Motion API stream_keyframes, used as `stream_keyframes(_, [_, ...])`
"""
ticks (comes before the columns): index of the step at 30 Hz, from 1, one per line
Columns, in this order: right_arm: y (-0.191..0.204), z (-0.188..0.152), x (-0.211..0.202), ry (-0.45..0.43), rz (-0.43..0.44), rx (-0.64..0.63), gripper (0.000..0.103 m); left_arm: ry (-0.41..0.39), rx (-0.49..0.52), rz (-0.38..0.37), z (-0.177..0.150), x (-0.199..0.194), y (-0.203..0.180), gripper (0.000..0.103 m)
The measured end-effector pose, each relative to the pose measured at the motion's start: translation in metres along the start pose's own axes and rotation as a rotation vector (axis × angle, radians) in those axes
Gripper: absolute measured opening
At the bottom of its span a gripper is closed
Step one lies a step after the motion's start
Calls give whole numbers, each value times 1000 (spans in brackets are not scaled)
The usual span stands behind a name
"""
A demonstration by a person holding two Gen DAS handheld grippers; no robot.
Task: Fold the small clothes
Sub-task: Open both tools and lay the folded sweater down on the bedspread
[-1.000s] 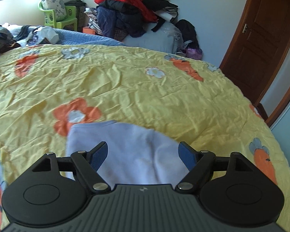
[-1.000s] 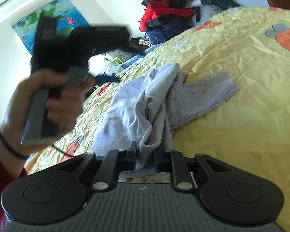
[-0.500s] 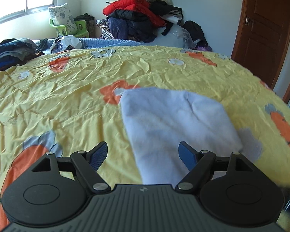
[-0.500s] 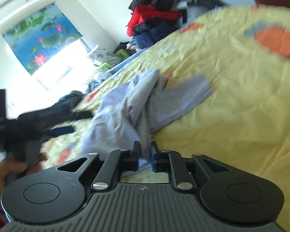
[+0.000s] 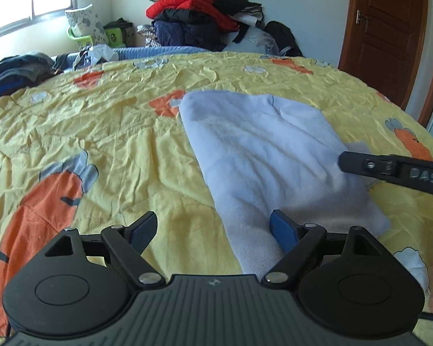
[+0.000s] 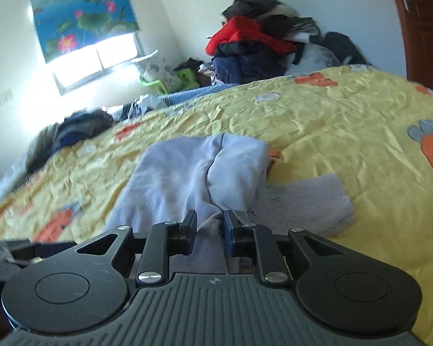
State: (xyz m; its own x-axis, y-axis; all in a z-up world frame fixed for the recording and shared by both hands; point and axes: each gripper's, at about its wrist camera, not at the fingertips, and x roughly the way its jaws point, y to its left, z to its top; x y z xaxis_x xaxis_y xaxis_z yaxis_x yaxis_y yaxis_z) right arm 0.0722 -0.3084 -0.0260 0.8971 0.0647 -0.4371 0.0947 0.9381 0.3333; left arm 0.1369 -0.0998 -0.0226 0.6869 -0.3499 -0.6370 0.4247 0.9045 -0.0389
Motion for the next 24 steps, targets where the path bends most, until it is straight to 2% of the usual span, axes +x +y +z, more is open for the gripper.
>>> stream_keyframes(2, [-5, 0, -11, -23, -9, 24, 56, 1, -38, -39, 4, 0, 7, 86])
stream_keyframes(3, [-9, 0, -16, -27, 2, 38, 77, 12, -77, -85, 6, 2, 13, 86])
stream_keyframes(4, [-13, 0, -19, -19, 21, 55, 84, 31, -118, -133, 7, 6, 19, 86])
stream_keyframes(7, [-29, -4, -19, 60, 99, 136, 82, 94, -250, -255, 6, 21, 35, 86])
stream_keyframes(9, [-38, -9, -14, 112, 141, 192, 80, 71, -303, -287, 6, 23, 41, 88])
stream_keyframes(11, [-44, -15, -4, 158, 181, 250, 78, 80, -341, -329, 10, 29, 46, 88])
stream_keyframes(14, [-48, -15, 9, 159, 256, 311, 78, 85, -417, -406, 15, 40, 54, 88])
stream_keyframes(19, [-47, -3, 39, 126, 250, 297, 68, 55, -515, -488, 20, 61, 60, 88])
stream_keyframes(22, [-51, 3, 53, 103, 222, 305, 59, 28, -517, -483, 23, 66, 56, 88])
stream_keyframes(23, [-53, 4, 57, 95, 215, 318, 57, 21, -506, -474, 24, 67, 55, 86])
stream_keyframes(24, [-54, 5, 60, 92, 208, 330, 52, 16, -490, -457, 24, 67, 53, 76])
